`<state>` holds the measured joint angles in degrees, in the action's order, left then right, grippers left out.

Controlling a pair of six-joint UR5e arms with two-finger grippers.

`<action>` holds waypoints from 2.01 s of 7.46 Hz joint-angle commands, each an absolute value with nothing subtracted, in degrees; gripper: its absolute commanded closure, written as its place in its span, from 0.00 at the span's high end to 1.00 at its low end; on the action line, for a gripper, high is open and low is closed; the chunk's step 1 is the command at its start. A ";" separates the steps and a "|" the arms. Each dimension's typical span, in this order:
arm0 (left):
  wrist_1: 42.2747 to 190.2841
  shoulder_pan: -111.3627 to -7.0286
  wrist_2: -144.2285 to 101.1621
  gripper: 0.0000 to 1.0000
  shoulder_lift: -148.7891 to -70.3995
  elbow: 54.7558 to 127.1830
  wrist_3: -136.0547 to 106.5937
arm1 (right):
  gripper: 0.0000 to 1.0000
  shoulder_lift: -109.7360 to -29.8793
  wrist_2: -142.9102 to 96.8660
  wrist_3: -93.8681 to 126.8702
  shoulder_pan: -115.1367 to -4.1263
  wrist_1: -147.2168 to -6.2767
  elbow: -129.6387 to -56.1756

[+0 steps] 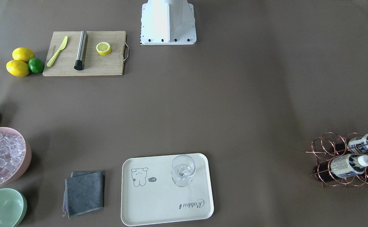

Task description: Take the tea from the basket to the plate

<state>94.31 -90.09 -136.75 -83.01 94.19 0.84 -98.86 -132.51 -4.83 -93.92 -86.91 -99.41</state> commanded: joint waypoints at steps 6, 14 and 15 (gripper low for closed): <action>94.48 -90.26 -136.84 0.99 -82.88 93.43 -11.39 | 1.00 -91.52 -148.94 -4.31 -79.22 -73.62 -109.95; 78.67 -89.12 -136.41 0.99 -108.38 88.71 -84.71 | 1.00 -61.28 -147.40 12.58 -58.73 -54.97 -102.05; 72.22 -91.56 -136.41 0.99 -114.03 86.42 -84.73 | 1.00 -60.48 -142.08 12.92 -54.97 -50.58 -100.74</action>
<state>84.13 -89.24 -136.54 -103.95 90.04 -82.29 -63.25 -147.65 7.87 -60.05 -56.98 -102.36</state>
